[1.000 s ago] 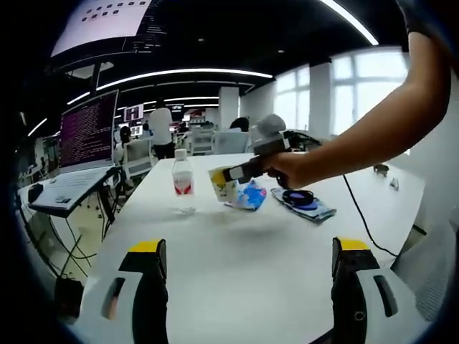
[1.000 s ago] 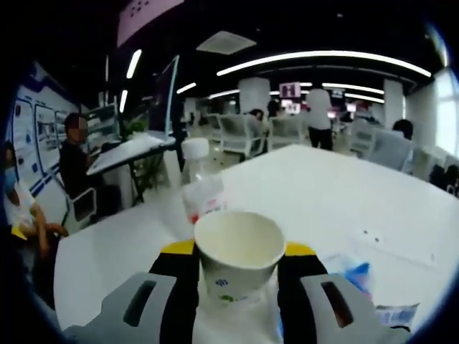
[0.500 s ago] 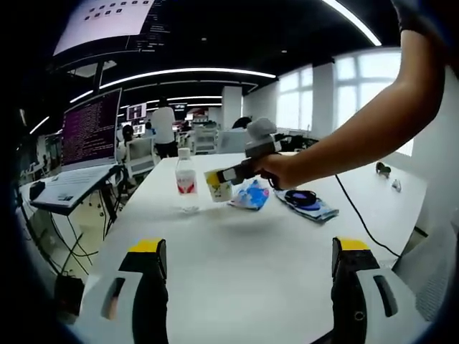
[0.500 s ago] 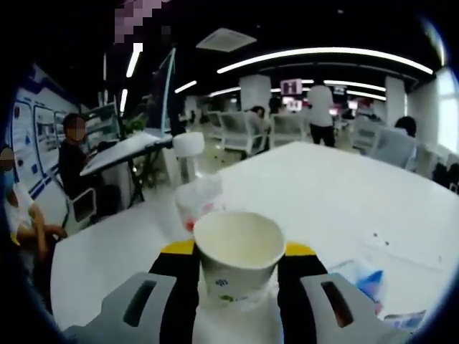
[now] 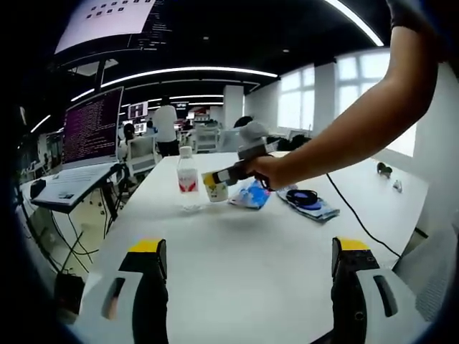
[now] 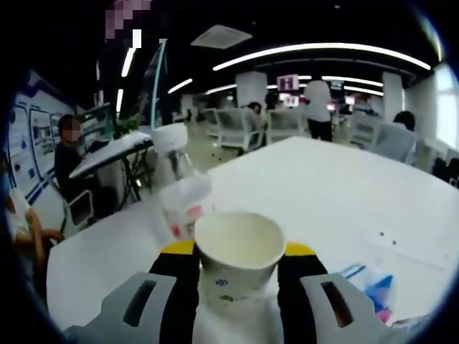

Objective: Arrange the tabletop items into an orderly group along one side of the table until the central work area is clear of visible clutter.

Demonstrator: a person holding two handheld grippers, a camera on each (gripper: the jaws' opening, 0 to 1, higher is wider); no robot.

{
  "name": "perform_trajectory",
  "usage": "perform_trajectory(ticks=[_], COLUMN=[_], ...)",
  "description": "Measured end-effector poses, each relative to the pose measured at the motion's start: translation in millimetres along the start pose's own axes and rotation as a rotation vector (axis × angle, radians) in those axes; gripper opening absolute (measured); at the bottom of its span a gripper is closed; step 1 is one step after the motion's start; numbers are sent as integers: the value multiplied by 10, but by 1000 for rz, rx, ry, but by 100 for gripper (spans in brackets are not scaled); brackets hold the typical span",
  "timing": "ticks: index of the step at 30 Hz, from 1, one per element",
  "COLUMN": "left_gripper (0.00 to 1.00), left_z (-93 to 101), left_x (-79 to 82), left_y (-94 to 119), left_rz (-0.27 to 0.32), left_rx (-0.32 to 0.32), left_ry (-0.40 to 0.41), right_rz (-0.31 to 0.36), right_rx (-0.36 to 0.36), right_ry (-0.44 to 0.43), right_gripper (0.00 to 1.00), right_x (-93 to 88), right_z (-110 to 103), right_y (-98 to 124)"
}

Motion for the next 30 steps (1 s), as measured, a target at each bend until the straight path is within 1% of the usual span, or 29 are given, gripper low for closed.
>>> perform_trajectory(ticks=[4,12,17,21,26,30], left_gripper=[96,96,96,96,96,96], left_z=[-5,-14,-17,-21,-21,-18], left_x=[-6,-14,-18,-20,-22,-23], left_y=[-2,-7,-9,-10,-12,-13], left_rz=[-4,-9,-10,-9,-13,-12], left_rx=[0,1,2,5,6,3], left_ry=[2,6,8,12,7,10], right_rz=[-6,-5,-16,-2,-11,-28], right_rx=[2,9,10,13,10,12], right_ry=[1,-5,3,-1,8,9], right_gripper=[39,39,40,40,41,40], right_x=[-41,-89,-139,-145,-170,-236], right_z=[25,23,44,35,4,3], right_y=[-77,-127,-168,-165,-141,-133])
Point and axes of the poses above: the point that each gripper's makers call its tool centre point, and the gripper's own axes: y roughly backward along the fingers, z roughly to its right, x roughly out of its top, the point moved 10 cm from there along y, roughly backward along the fingers, and after that the axes turned 5 degrees about -x, right-handed, at the moved point
